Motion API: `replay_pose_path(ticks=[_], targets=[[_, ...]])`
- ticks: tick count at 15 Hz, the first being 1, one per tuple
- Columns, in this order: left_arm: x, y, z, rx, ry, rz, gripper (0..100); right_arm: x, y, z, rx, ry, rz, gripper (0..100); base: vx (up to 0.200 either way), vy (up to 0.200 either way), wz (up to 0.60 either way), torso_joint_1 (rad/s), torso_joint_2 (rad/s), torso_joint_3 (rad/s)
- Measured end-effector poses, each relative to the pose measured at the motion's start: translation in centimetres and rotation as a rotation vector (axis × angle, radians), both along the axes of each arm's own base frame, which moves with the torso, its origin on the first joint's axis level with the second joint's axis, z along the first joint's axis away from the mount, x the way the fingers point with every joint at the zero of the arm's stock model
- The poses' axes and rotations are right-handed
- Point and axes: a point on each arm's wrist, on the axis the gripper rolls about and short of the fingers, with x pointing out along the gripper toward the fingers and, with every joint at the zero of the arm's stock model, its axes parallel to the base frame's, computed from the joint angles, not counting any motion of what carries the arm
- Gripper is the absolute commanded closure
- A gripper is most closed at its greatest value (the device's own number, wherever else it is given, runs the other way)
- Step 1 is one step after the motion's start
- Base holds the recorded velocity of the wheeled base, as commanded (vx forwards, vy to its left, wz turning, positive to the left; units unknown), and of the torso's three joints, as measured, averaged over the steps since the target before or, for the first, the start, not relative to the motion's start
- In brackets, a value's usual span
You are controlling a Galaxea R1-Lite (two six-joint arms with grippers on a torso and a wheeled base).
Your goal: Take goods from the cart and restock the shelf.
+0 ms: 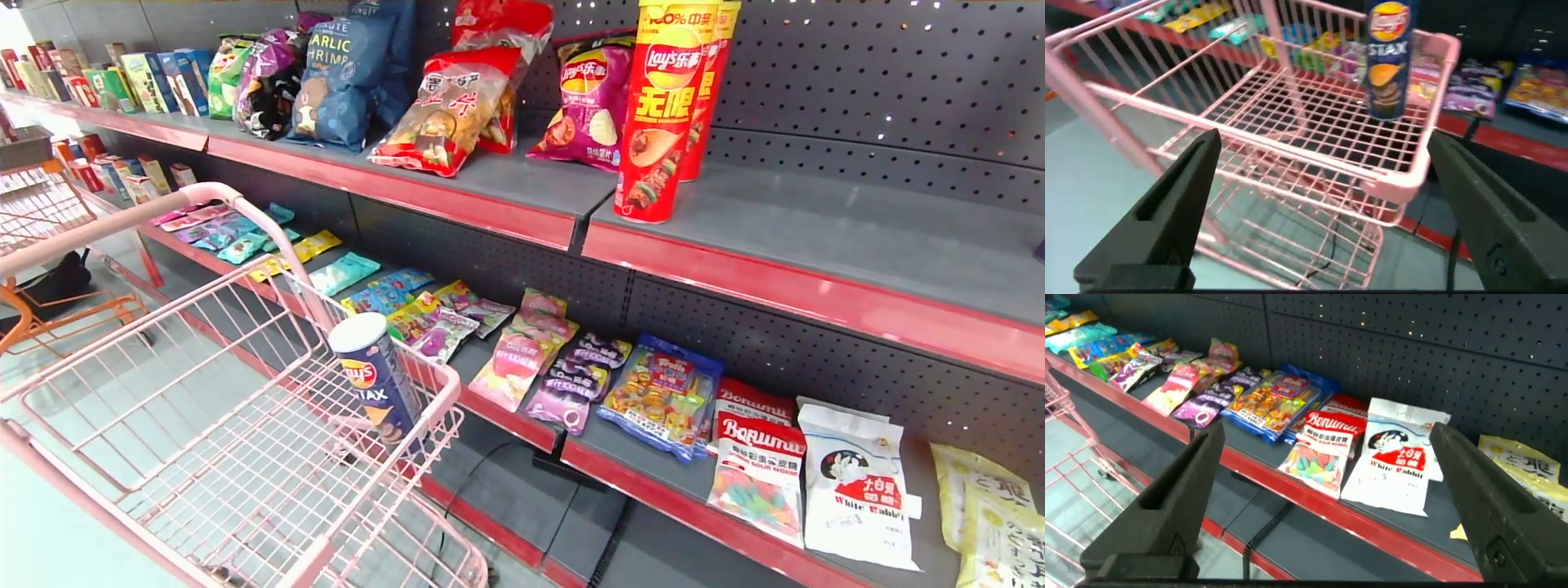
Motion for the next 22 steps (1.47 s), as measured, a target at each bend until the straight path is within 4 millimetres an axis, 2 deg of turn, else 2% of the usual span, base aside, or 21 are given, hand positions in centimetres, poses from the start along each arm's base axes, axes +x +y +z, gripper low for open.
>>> replay_pose_path(ticks=[1, 3, 5, 7, 9, 10, 12, 14, 16, 18, 22], targets=[[-0.2, 0.0, 1.1, -0.006, -0.037, -0.017, 0, 0.0, 0.0, 0.0, 0.000, 0.000, 0.001, 0, 0.000, 0.000, 0.00, 0.000, 0.00, 0.000], [-0.2, 0.2, 4.6, -0.042, -0.094, 0.012, 0, 0.0, 0.0, 0.0, -0.001, 0.000, 0.002, 0, 0.000, 0.000, 0.00, 0.000, 0.00, 0.000], [1.4, 0.2, 8.9, -0.068, -0.081, 0.046, 0, 0.0, 0.0, 0.0, -0.001, 0.000, 0.002, 0, 0.000, 0.000, 0.00, 0.000, 0.00, 0.000], [5.8, 0.1, 12.7, -0.096, 0.000, 0.074, 0, 0.0, 0.0, 0.0, -0.004, 0.000, 0.002, 0, 0.000, 0.000, 0.00, 0.000, 0.00, 0.000], [11.7, -0.3, 14.5, -0.126, 0.077, 0.075, 0, 0.0, 0.0, 0.0, -0.004, 0.000, 0.002, 0, 0.000, 0.000, 0.00, 0.000, 0.00, 0.000], [15.1, -0.7, 14.6, -0.141, 0.103, 0.049, 0, 0.0, 0.0, 0.0, -0.004, 0.000, 0.002, 0, 0.000, 0.000, 0.00, 0.000, 0.00, 0.000], [20.6, -1.4, 13.4, -0.165, 0.155, -0.016, 0, 0.0, 0.0, 0.0, -0.004, 0.000, 0.002, 0, 0.000, 0.000, 0.00, 0.000, 0.00, 0.000], [24.3, -2.2, 11.2, -0.168, 0.220, -0.067, 0, 0.0, 0.0, 0.0, -0.005, 0.000, 0.001, 0, 0.000, 0.000, 0.00, 0.000, 0.00, 0.000], [26.5, -4.1, 9.1, -0.160, 0.261, -0.140, 0, 0.0, 0.0, 0.0, -0.005, 0.000, 0.002, 0, 0.000, 0.000, 0.00, 0.000, 0.00, 0.000], [27.7, -5.7, 7.4, -0.148, 0.298, -0.193, 0, 0.0, 0.0, 0.0, -0.005, 0.000, 0.002, 0, 0.000, 0.000, 0.00, 0.000, 0.00, 0.000], [29.3, -7.1, 4.3, -0.103, 0.336, -0.232, 0, 0.0, 0.0, 0.0, -0.005, 0.000, 0.002, 0, 0.000, 0.000, 0.00, 0.000, 0.00, 0.000]])
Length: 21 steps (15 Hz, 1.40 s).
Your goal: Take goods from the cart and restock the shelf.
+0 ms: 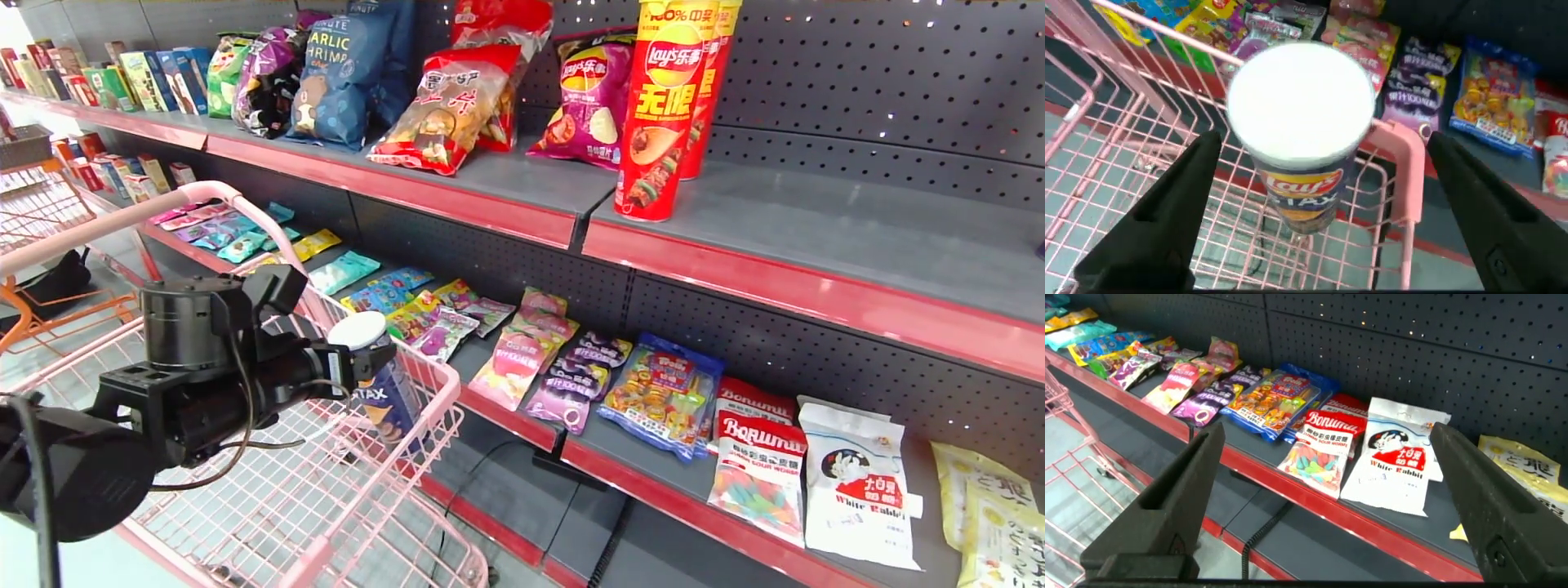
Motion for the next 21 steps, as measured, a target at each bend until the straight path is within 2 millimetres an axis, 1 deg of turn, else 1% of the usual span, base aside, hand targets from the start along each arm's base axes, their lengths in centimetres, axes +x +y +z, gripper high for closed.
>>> replay_pose_path(ticks=[3, 9, 14, 17, 18, 21], targets=[[0.5, -0.3, -1.5, 0.014, 0.042, -0.004, 0, 0.0, 0.0, 0.0, 0.000, 0.000, 0.000, 0, 0.000, 0.000, 0.00, 0.000, 0.00, 0.000], [2.2, -0.5, -2.8, -0.002, -0.015, 0.000, 0, 0.0, 0.0, 0.0, 0.000, 0.000, 0.000, 0, 0.000, 0.000, 0.00, 0.000, 0.00, 0.000], [3.0, -0.3, -4.0, 0.001, -0.003, -0.003, 0, 0.0, 0.0, 0.0, 0.000, 0.000, 0.000, 0, 0.000, 0.000, 0.00, 0.000, 0.00, 0.000], [3.8, -0.1, -4.2, 0.006, -0.067, -0.001, 0, 0.0, 0.0, 0.0, 0.000, 0.000, 0.000, 0, 0.000, 0.000, 0.00, 0.000, 0.00, 0.000], [4.0, 0.0, -4.3, 0.015, -0.094, -0.003, 100, 0.0, 0.0, 0.0, 0.000, 0.000, 0.000, 0, 0.000, 0.000, 0.00, 0.000, 0.00, 0.000], [4.2, -0.1, -5.4, 0.027, -0.086, -0.007, 100, 0.0, 0.0, 0.0, 0.000, 0.000, 0.000, 0, 0.000, 0.000, 0.00, 0.000, 0.00, 0.000]])
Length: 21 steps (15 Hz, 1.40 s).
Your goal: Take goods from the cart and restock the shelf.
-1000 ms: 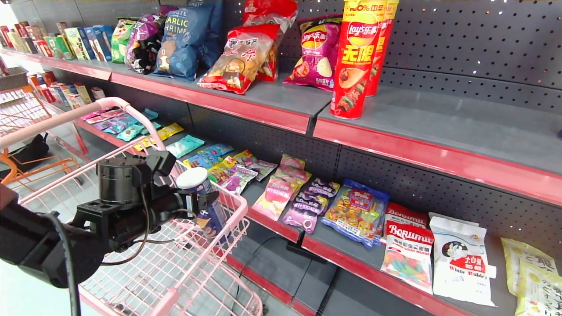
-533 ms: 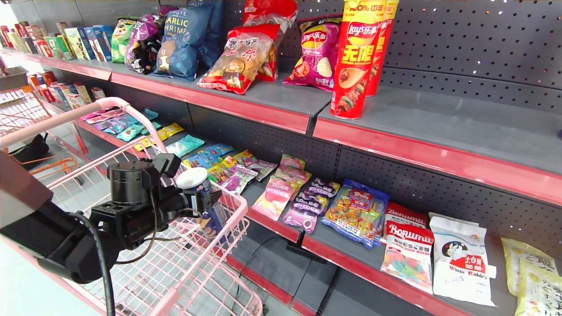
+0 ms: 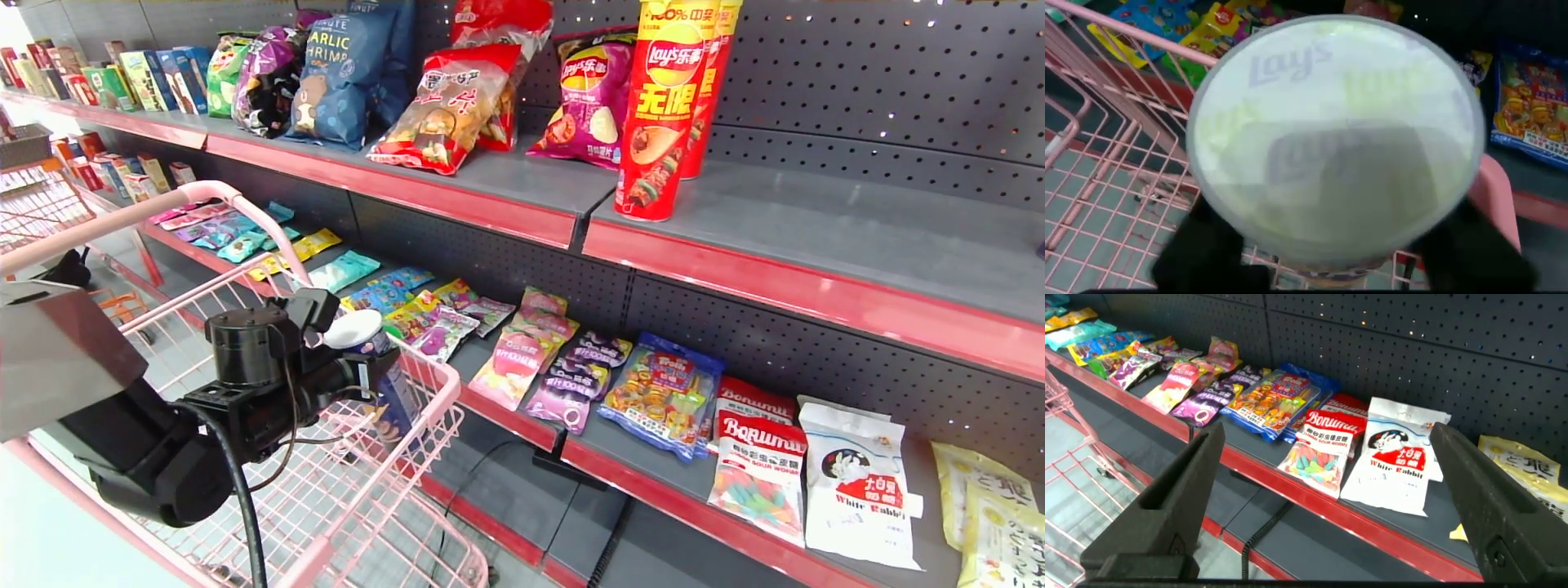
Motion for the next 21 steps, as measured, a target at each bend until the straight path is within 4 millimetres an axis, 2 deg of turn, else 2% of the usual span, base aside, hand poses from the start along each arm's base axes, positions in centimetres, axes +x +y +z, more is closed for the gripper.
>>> replay_pose_path(ticks=[3, 5, 7, 9, 12, 15, 18, 21], targets=[[-0.1, 0.0, -0.1, 0.002, 0.004, 0.000, 100, 0.0, 0.0, 0.0, 0.000, 0.000, 0.000, 0, 0.000, 0.000, 0.00, 0.000, 0.00, 0.000], [-0.3, 0.1, 0.5, 0.001, 0.001, 0.001, 100, 0.0, 0.0, 0.0, 0.000, 0.000, 0.000, 0, 0.000, 0.000, 0.00, 0.000, 0.00, 0.000], [-1.1, 0.3, 2.1, 0.003, 0.011, 0.002, 100, 0.0, 0.0, 0.0, 0.000, 0.000, 0.000, 0, 0.000, 0.000, 0.00, 0.000, 0.00, 0.000], [-2.8, 0.7, 4.1, 0.011, 0.060, 0.004, 100, 0.0, 0.0, 0.0, 0.000, 0.000, 0.000, 0, 0.000, 0.000, 0.00, 0.000, 0.00, 0.000], [-6.9, 1.7, 8.8, 0.000, 0.065, -0.008, 100, 0.0, 0.0, 0.0, 0.003, 0.000, 0.001, 0, 0.000, 0.000, 0.00, 0.000, 0.00, 0.000], [-12.5, 2.9, 12.8, -0.016, 0.035, -0.030, 100, 0.0, 0.0, 0.0, 0.001, 0.000, 0.000, 0, 0.000, 0.000, 0.00, 0.000, 0.00, 0.000], [-18.6, 4.1, 15.1, 0.000, -0.012, -0.058, 100, 0.0, 0.0, 0.0, 0.002, 0.000, 0.000, 0, 0.000, 0.000, 0.00, 0.041, -0.14, -0.093], [-22.8, 5.0, 16.1, 0.035, -0.107, -0.075, 100, 0.0, 0.0, 0.0, 0.003, 0.000, 0.000, 0, 0.000, 0.000, 0.00, 0.142, -0.44, -0.292]])
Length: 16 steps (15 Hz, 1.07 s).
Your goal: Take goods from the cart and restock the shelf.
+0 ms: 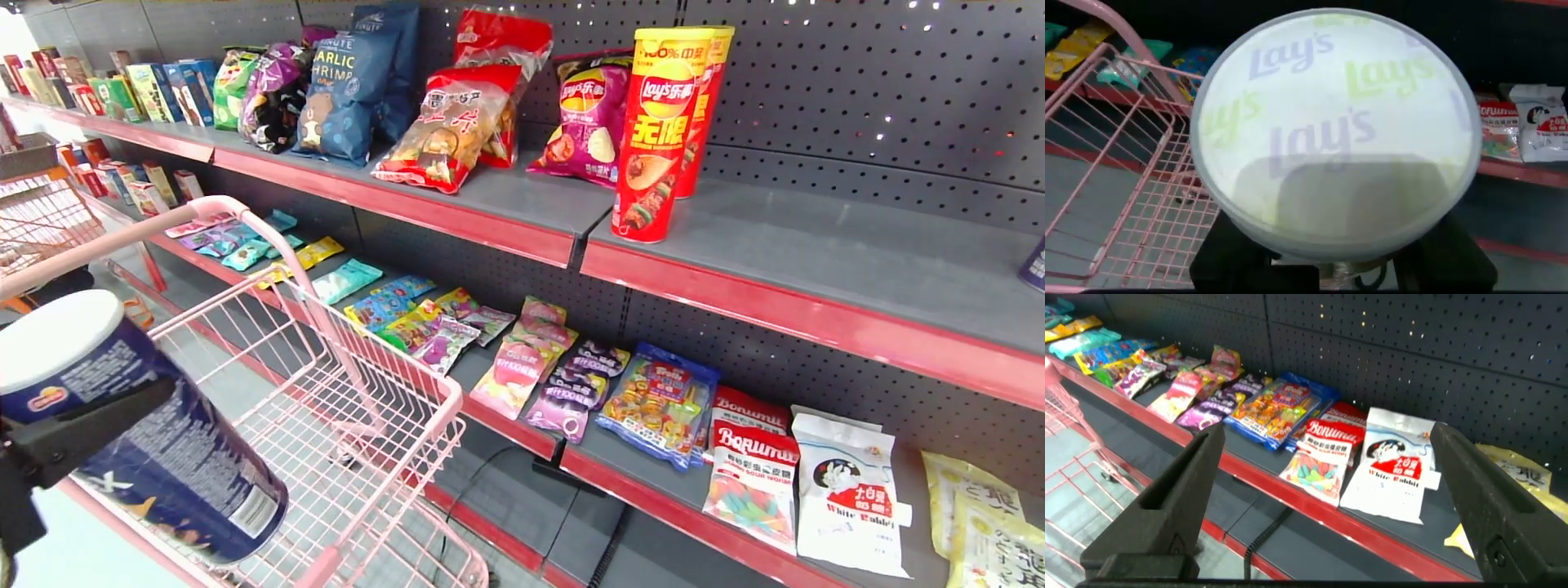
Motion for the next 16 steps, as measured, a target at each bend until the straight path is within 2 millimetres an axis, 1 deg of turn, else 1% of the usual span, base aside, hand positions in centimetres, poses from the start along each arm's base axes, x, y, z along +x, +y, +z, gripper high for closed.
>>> replay_pose_path(ticks=[2, 6, 9, 13, 16], targets=[[-1.9, 0.5, 0.1, 0.009, -0.030, 0.032, 100, 0.0, 0.0, 0.0, 0.000, 0.000, 0.000, 0, 0.000, 0.000, 0.00, 0.173, -0.51, -0.334], [-4.7, 1.1, 0.1, 0.038, -0.097, 0.054, 100, 0.0, 0.0, 0.0, 0.001, 0.000, 0.000, 0, 0.000, 0.000, 0.00, 0.204, -0.55, -0.349], [-5.5, 1.3, 0.1, 0.032, -0.131, 0.056, 100, 0.0, 0.0, 0.0, 0.001, 0.000, 0.000, 0, 0.000, 0.000, 0.00, 0.235, -0.59, -0.356], [-6.0, 1.4, 0.2, 0.029, -0.153, 0.056, 100, 0.0, 0.0, 0.0, 0.008, -0.001, 0.000, 0, 0.000, 0.000, 0.00, 0.214, -0.51, -0.300], [-6.3, 1.5, 0.2, 0.030, -0.168, 0.055, 100, 0.0, 0.0, 0.0, 0.015, -0.001, -0.002, 0, 0.000, 0.000, -0.60, 0.046, -0.12, -0.061]])
